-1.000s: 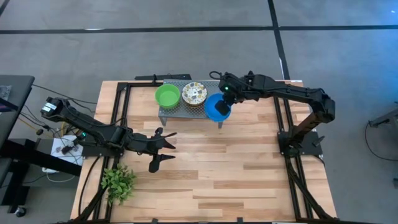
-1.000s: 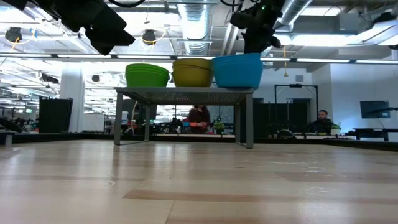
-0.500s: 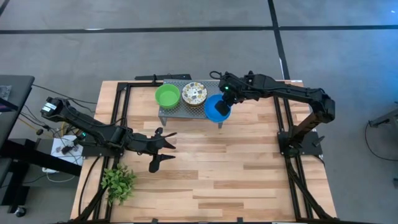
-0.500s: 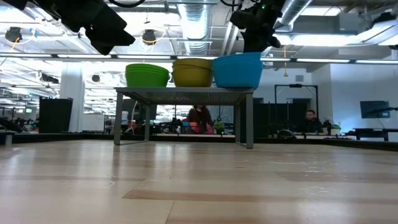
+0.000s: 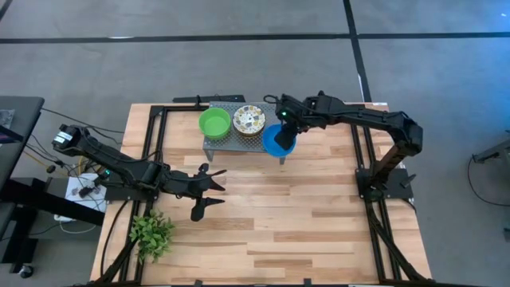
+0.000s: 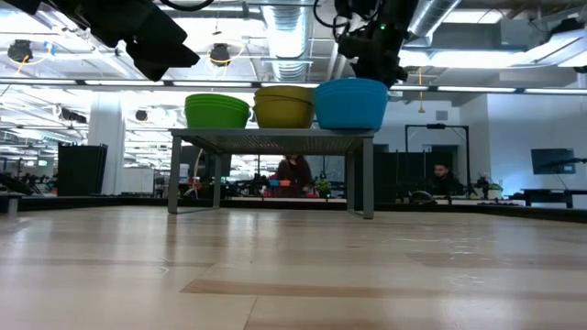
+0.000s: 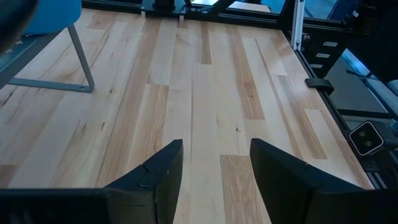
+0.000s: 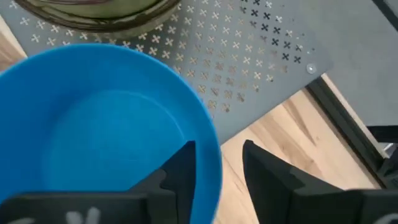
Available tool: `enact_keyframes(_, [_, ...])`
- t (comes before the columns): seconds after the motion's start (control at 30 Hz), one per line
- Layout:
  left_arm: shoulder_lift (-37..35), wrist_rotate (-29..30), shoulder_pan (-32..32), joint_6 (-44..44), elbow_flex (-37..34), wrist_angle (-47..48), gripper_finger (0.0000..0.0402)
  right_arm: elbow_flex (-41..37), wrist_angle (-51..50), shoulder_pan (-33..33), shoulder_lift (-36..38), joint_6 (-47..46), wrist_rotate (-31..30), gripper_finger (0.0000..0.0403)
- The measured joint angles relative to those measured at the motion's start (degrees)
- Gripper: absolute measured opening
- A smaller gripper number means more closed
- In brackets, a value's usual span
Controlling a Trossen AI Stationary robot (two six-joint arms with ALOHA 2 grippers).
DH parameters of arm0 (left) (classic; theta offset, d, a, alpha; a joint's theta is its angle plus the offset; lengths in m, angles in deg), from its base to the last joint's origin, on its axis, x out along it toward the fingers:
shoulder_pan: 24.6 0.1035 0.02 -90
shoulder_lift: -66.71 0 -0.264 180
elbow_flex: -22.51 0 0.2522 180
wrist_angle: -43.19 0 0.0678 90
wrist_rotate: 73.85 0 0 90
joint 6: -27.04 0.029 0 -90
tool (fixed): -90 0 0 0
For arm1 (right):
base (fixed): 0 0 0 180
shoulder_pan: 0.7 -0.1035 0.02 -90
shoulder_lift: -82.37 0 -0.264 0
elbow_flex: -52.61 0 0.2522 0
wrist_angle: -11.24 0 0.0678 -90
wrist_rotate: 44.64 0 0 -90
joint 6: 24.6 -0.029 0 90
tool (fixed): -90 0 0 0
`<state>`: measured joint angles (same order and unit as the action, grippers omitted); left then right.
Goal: Pick & Place Mini bowls
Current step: Adjust the stacked blue bowls on the shelf
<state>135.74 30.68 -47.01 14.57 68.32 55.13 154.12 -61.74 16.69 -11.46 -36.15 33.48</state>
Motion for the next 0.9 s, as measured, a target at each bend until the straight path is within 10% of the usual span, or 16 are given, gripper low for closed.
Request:
enact_keyframes(0.5, [0.0, 0.0, 0.0, 0.0, 0.0, -0.4, 0.0186, 10.7, -6.3, -6.3, 1.9, -0.1, 3.2, 0.0124])
enact_keyframes(0.9, [0.0, 0.0, 0.0, 0.2, 0.0, -0.8, 0.0186, 4.7, -8.6, -21.1, 1.6, -6.8, 4.4, 0.0011])
